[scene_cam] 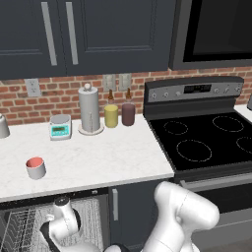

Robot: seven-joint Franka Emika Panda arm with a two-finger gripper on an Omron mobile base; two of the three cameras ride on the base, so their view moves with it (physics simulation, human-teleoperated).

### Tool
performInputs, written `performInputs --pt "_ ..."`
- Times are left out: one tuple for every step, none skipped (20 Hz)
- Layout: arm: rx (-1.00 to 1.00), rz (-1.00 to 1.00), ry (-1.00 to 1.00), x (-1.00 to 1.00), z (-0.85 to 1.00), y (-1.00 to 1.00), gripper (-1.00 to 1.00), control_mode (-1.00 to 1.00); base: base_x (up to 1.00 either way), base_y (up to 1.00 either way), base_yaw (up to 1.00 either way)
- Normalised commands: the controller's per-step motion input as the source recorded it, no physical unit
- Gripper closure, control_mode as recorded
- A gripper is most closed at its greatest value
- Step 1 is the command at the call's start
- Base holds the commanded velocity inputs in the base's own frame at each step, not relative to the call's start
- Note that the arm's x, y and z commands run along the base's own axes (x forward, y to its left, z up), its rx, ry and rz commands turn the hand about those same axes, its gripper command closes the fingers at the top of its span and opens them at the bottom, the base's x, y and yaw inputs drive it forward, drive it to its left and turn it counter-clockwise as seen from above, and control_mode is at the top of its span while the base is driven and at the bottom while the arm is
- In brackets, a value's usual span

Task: Pick up the cup and bowl from the counter, place them in the dishwasher, and close the dishwasher door.

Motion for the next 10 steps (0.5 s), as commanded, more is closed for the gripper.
performInputs --pt "0.00 0.00 0.00 0.00 -0.38 0.01 1.00 -1.00 0.00 0.00 0.00" --pt "0.00 0.00 0.00 0.00 -0.41 0.00 1.00 -1.00 0.00 0.00 0.00" --pt "0.00 0.00 0.00 0.00 -0.42 0.00 1.00 -1.00 0.00 0.00 0.00" --pt "0.00 0.00 0.00 0.00 -0.45 0.00 1.00 -1.00 0.00 0.00 0.00" --pt "0.00 0.00 0.00 0.00 -0.45 0.01 1.00 -1.00 0.00 0.00 0.00" --pt "0.00 0.00 0.00 0.00 -0.46 0.01 1.00 -1.00 0.00 0.00 0.00" --pt "0.00 0.00 0.00 0.00 -0.48 0.00 1.00 -1.00 0.00 0.00 0.00" --pt "0.00 0.00 0.00 0.00 -0.49 0.01 1.00 -1.00 0.00 0.00 0.00" --pt "0.00 0.00 0.00 0.00 -0.49 0.01 1.00 -1.00 0.00 0.00 0.00" --pt "0.00 0.00 0.00 0.00 -0.49 0.01 1.00 -1.00 0.00 0.00 0.00"
